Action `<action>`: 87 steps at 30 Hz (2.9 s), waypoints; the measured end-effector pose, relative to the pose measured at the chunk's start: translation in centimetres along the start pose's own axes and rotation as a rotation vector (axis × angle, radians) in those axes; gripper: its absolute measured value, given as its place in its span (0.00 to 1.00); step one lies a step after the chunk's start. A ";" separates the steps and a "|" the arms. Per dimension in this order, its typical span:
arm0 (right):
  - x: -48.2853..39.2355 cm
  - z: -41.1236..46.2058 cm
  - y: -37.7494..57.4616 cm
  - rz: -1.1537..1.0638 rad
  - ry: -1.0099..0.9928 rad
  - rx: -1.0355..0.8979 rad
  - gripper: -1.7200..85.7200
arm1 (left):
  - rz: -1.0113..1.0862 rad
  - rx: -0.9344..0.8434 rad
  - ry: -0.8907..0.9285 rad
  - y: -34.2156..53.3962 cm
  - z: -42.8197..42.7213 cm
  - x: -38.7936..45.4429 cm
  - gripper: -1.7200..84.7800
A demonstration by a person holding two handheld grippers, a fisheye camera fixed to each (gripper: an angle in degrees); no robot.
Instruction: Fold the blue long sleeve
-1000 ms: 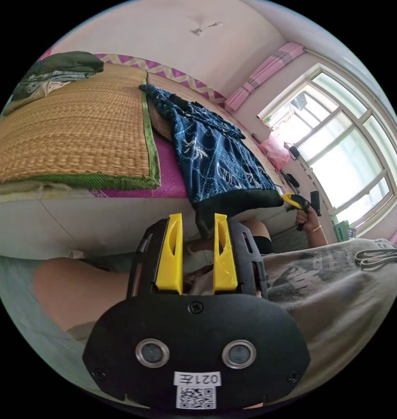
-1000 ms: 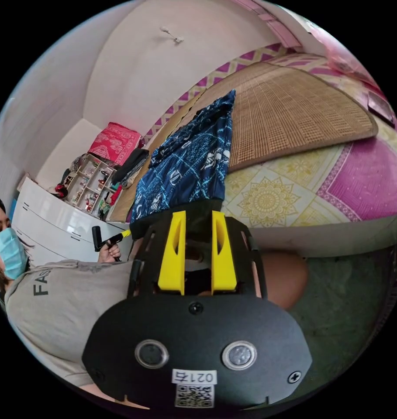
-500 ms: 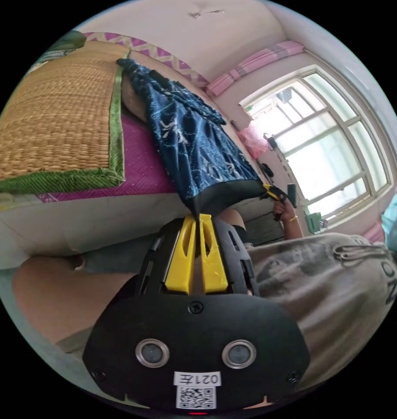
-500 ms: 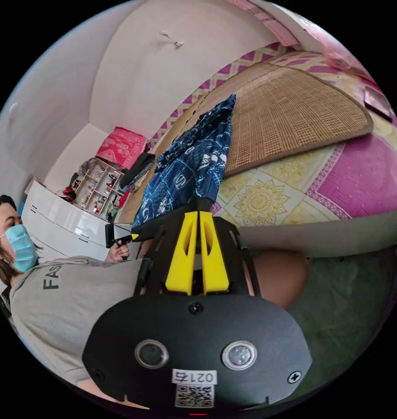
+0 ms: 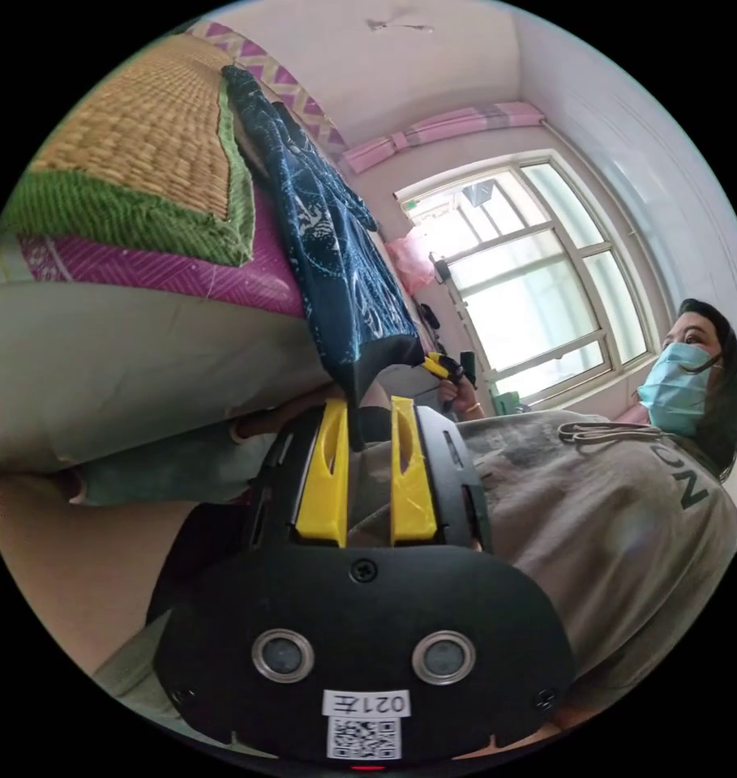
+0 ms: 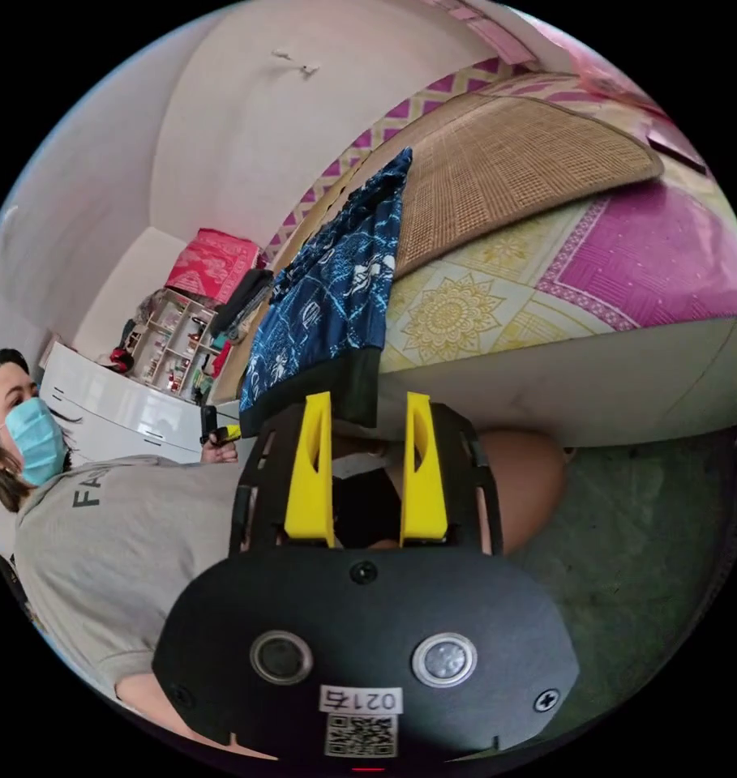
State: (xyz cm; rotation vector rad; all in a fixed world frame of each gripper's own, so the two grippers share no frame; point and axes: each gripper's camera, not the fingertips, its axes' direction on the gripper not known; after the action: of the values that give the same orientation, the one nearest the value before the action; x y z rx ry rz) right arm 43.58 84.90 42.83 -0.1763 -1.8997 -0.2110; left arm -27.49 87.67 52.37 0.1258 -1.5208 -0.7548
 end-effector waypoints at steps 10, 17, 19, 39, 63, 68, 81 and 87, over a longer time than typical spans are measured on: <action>-0.1 4.3 -1.5 -0.052 -0.126 -0.021 0.03 | -0.051 -0.039 0.008 -1.3 2.8 -6.4 0.01; -4.5 1.5 -9.1 -0.241 -0.303 0.023 0.03 | 0.122 0.061 0.053 -6.6 -3.8 -0.8 0.01; -5.4 1.7 -13.3 -0.268 -0.334 0.040 0.03 | 0.177 0.101 0.013 -10.9 -6.0 0.7 0.01; 15.4 34.7 -60.6 0.197 -0.189 0.065 0.06 | -0.426 0.287 0.010 -53.1 -5.6 -38.8 0.03; 10.9 34.9 -46.1 -0.041 0.017 -0.205 0.06 | 0.131 -0.261 -0.716 -51.1 3.6 -15.7 0.08; 9.1 31.0 -38.0 0.029 -0.187 -0.183 0.04 | 0.027 -0.253 -0.583 -56.2 -0.6 -15.4 0.04; -9.8 26.5 -10.8 0.010 -0.214 0.012 0.07 | 0.196 -0.052 -0.651 -62.5 -7.2 -2.2 0.06; -16.7 18.5 -19.1 -0.271 0.167 0.118 0.09 | 0.382 0.085 -0.518 -50.7 -10.0 12.6 0.10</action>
State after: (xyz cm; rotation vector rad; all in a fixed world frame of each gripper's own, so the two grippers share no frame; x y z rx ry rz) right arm 27.82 70.31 19.95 0.1754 -1.7596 -0.2869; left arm -38.31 38.35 35.70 -0.3142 -1.9924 -0.4286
